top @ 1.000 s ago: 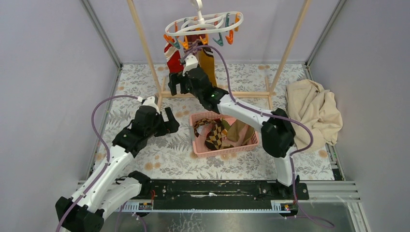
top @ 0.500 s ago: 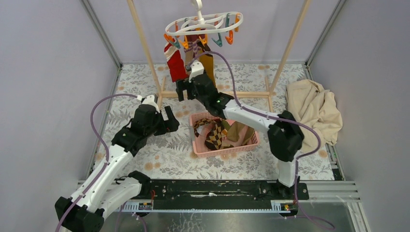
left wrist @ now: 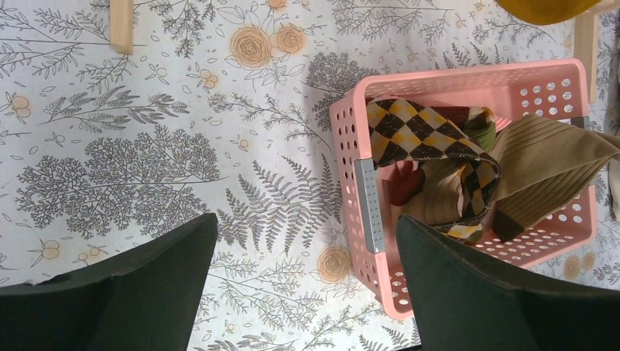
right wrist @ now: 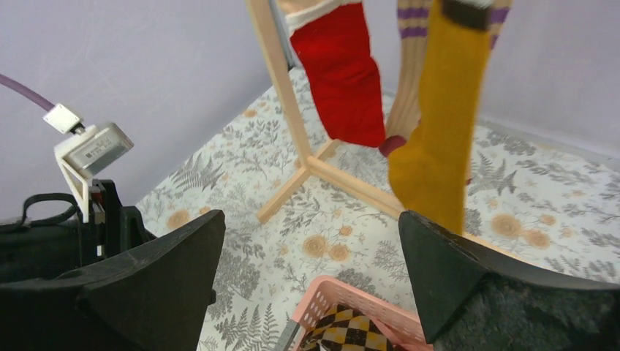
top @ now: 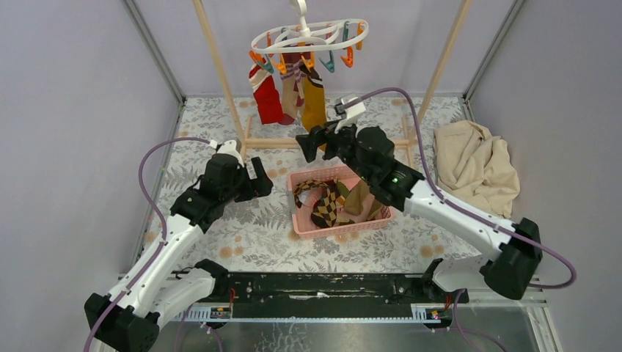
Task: Remove the socks clipped to the hanger
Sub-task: Adjust the hanger on the clothesline.
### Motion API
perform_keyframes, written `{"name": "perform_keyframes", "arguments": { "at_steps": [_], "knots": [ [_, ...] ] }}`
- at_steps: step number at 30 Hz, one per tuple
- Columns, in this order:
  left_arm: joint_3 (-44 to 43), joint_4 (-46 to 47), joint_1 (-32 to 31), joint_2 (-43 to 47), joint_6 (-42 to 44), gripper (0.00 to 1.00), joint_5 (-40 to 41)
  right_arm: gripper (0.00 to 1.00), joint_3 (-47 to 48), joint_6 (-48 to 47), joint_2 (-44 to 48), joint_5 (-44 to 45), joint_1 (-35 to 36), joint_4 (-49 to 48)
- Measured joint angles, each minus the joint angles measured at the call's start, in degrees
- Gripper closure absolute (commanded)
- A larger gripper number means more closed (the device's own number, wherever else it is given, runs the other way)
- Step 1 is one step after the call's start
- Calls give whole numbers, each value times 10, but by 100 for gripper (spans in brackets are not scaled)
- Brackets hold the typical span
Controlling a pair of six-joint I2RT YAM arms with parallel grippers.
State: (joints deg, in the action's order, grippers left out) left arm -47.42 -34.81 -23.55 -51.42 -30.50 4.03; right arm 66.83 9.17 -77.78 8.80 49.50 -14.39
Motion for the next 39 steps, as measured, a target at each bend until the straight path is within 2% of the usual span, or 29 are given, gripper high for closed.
{"name": "perform_keyframes", "arguments": {
  "at_steps": [5,11,16,25,33,35,37,39],
  "knots": [
    [-8,-1,0,-2,3,1,0,5,0,-18,38,42,0,5],
    [-21,-9,0,-2,5,1,-1,7,50,-68,-3,66,-3,8],
    [-32,-17,0,2,5,1,-2,8,54,-78,-42,60,-36,-7],
    [-36,-27,0,7,7,1,-2,10,53,-30,-92,7,-112,-75],
    [-36,-27,0,7,7,1,-2,31,53,24,-149,-78,-136,-105],
    [-36,-27,0,5,7,1,-2,44,54,36,-159,-91,-141,-109],
    [-36,-27,0,4,7,1,-2,62,55,44,-166,-101,-145,-113],
    [-36,-27,0,2,7,1,-2,66,61,53,-174,-109,-149,-116]
  ]
}}
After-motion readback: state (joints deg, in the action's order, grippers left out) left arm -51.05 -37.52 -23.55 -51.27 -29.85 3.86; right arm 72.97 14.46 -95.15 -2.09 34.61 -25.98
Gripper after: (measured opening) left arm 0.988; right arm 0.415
